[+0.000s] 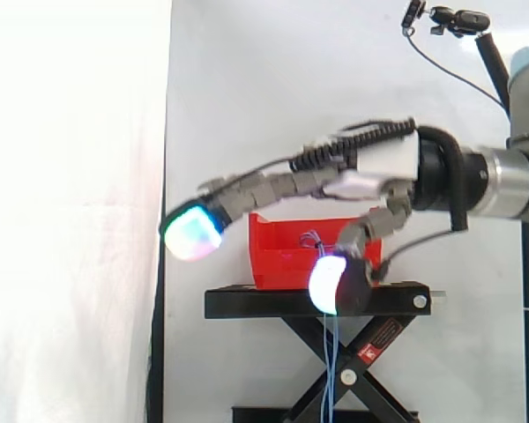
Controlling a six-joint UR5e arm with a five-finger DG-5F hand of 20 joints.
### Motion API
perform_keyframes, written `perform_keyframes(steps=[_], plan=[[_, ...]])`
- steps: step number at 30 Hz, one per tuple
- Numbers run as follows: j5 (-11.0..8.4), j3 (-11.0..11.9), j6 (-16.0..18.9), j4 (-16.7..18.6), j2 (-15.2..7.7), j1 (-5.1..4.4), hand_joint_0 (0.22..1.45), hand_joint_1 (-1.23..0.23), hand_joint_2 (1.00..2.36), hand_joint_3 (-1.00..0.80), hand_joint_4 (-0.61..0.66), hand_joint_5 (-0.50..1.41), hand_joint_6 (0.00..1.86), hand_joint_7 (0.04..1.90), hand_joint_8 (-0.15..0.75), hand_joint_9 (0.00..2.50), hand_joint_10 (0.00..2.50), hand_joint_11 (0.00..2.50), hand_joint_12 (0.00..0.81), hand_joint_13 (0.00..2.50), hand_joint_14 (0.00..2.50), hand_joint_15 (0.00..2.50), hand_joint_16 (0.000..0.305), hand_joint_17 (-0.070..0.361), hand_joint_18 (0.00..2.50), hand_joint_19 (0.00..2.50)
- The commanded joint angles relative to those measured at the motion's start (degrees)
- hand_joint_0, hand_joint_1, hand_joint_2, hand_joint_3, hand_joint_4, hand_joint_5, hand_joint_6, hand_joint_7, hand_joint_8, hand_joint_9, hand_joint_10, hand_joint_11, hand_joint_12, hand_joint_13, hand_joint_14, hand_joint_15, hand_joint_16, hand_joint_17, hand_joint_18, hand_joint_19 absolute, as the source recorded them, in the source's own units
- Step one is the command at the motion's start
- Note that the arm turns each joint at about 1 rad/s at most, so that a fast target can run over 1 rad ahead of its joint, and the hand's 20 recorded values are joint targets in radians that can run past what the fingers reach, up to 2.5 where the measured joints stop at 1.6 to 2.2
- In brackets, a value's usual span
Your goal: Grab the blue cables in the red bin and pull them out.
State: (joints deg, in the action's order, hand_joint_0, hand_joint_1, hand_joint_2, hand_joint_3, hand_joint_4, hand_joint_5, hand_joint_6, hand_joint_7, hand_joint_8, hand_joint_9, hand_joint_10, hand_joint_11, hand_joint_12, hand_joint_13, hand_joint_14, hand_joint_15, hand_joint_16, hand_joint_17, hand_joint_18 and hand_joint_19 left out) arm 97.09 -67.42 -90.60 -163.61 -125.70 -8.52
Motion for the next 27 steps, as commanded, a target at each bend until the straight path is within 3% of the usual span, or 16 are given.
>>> perform_keyframes(steps=[1,6,10,14,18,19,23,24,26,27], plan=[[-0.06,4.2,-0.5,-21.3,0.0,0.34,0.78,-0.76,1.0,-1.0,0.22,0.31,0.01,0.2,0.252,0.28,0.01,0.31,0.315,0.0,0.01,0.22,0.049,0.111,0.0,0.31],[-0.41,6.2,-3.9,-22.1,-0.1,1.05,0.78,-0.76,1.0,-1.0,0.22,0.31,0.01,0.2,0.255,0.29,0.01,0.3,0.317,0.0,0.01,0.22,0.049,0.111,0.0,0.32],[-1.11,6.4,-9.5,-22.2,0.0,2.37,0.78,-0.76,1.0,-1.0,0.21,0.31,0.01,0.2,0.255,0.3,0.01,0.32,0.319,0.01,0.01,0.21,0.049,0.111,0.0,0.32],[-1.38,6.5,-10.6,-24.5,0.0,3.07,0.78,-0.76,1.0,-1.0,0.21,0.32,0.01,0.2,0.255,0.32,0.01,0.33,0.318,0.02,0.01,0.22,0.049,0.111,0.0,0.33],[-3.66,6.4,-10.3,-29.2,-0.1,3.68,0.78,-0.76,1.0,-1.0,0.21,0.32,0.01,0.2,0.258,0.34,0.01,0.34,0.317,0.03,0.01,0.22,0.049,0.111,0.0,0.33],[-4.28,6.5,-11.0,-32.6,-0.1,4.47,0.78,-0.76,1.0,-1.0,0.21,0.32,0.01,0.2,0.261,0.35,0.01,0.35,0.318,0.04,0.01,0.22,0.049,0.111,0.0,0.33],[-5.16,6.4,-15.2,-33.2,-0.1,5.27,0.78,-0.76,1.0,-1.0,0.21,0.33,0.01,0.2,0.257,0.35,0.01,0.35,0.318,0.04,0.01,0.22,0.049,0.11,0.0,0.33],[-6.3,6.4,-18.0,-32.8,0.0,5.71,0.78,-0.76,1.0,-1.0,0.21,0.33,0.01,0.21,0.253,0.35,0.01,0.36,0.317,0.04,0.01,0.22,0.049,0.11,0.0,0.33],[-6.83,6.4,-19.1,-32.6,-0.1,5.79,0.78,-0.76,1.0,-1.0,0.21,0.34,0.01,0.21,0.254,0.36,0.01,0.36,0.319,0.05,0.01,0.21,0.049,0.11,0.0,0.34],[-7.71,6.4,-21.6,-31.9,-0.1,6.23,0.78,-0.76,1.0,-1.0,0.2,0.34,0.01,0.21,0.255,0.37,0.01,0.35,0.318,0.06,0.01,0.21,0.049,0.11,0.0,0.33]])
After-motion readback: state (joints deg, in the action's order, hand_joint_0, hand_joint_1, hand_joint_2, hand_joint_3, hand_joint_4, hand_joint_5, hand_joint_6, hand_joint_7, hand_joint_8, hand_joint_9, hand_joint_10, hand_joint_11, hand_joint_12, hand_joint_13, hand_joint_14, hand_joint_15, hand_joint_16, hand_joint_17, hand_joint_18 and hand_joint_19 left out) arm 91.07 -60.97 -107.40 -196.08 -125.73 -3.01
